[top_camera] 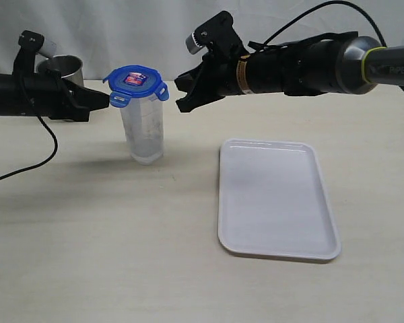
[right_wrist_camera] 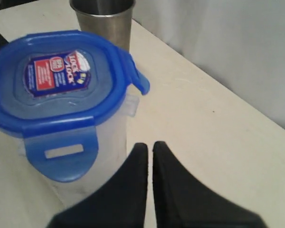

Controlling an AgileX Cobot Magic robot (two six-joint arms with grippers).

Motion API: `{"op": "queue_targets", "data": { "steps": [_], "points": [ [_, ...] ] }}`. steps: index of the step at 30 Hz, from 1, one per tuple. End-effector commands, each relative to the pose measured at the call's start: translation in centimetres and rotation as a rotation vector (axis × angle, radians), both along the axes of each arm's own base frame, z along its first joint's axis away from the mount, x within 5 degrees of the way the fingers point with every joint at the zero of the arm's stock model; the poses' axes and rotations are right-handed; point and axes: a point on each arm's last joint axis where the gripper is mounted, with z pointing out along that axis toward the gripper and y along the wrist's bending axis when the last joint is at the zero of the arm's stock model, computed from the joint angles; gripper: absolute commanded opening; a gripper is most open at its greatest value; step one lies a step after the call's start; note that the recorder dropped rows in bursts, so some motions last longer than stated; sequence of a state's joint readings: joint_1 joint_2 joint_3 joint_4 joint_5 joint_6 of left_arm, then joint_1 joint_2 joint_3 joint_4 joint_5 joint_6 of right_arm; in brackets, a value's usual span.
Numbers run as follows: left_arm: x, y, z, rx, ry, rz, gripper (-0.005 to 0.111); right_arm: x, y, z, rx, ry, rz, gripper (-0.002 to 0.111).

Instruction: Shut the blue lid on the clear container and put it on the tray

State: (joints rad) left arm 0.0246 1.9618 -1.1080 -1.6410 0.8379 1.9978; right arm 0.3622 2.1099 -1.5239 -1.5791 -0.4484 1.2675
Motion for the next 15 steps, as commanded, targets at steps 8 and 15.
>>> {"op": "queue_targets", "data": {
  "steps": [8,15],
  "points": [
    [0.03,-0.04,0.01,-0.007,0.001,0.008,0.000,-0.98,1.00,0.41,0.091,0.028,0.126,0.004],
    [0.03,-0.04,0.01,-0.007,0.001,0.008,0.000,-1.17,0.86,-0.07,0.052,0.074,0.128,0.004]
  ]
}}
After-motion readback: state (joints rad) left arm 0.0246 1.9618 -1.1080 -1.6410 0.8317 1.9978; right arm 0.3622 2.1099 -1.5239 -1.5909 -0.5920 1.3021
